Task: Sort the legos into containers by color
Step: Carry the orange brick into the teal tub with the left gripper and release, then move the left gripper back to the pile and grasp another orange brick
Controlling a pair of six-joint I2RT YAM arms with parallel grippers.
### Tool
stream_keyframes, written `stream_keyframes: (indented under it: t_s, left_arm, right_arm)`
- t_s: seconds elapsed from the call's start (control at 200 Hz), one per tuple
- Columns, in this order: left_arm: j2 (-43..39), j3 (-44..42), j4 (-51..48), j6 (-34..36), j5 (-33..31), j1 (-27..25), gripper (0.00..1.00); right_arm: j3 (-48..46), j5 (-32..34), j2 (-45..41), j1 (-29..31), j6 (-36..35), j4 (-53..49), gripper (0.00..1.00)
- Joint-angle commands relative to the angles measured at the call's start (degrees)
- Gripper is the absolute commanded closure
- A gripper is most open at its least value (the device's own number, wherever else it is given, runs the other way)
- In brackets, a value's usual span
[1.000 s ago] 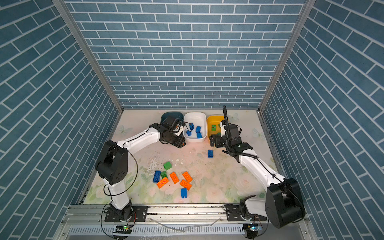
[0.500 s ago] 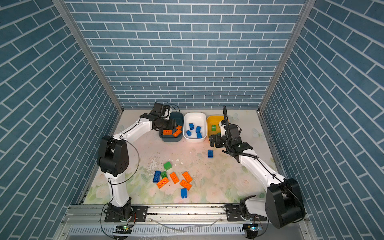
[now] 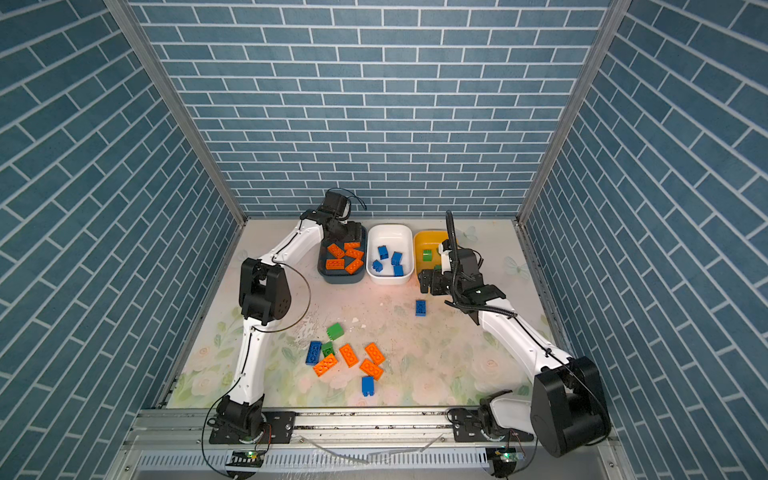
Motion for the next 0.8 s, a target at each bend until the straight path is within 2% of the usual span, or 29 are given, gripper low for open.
stream_keyframes:
  t_s: [0.0, 0.17, 0.36, 0.475, 0.645, 0.795]
  left_arm:
    - [-4.09, -0.98, -2.41, 0.08, -1.20, -0.47, 0.08]
    - [-11.67, -10.73, -1.28, 0.85, -2.55, -2.09, 0.04]
    - [-24.02, -27.63, -1.76, -1.78, -12.88, -7.33, 0.01]
    - [-31.89, -38.64, -3.20, -5.79, -15.94, -11.15, 0.01]
    - [-42.27, -54.11, -4.53, -12.50, -15.60, -18.01, 0.01]
    - [-48.22, -63.57, -4.81, -11.46, -11.16, -24.91, 0.01]
  right_arm:
    - [1.50, -0.53, -1.23, 0.11, -1.97, -0.98, 0.02]
    - [2.00, -1.93, -0.35, 0.14, -1.61, -0.41, 0.03]
    - [1.14, -3.01, 0.39, 0.77, -1.15, 2.00, 0.02]
    - [-0.20, -4.06, 0.73, 2.19, -0.39, 4.94, 0.02]
    - [-2.28, -2.98, 1.32, 6.33, -2.04, 9.18, 0.02]
    - [-2.63, 0.31, 2.65, 8.81, -3.15, 11.30, 0.02]
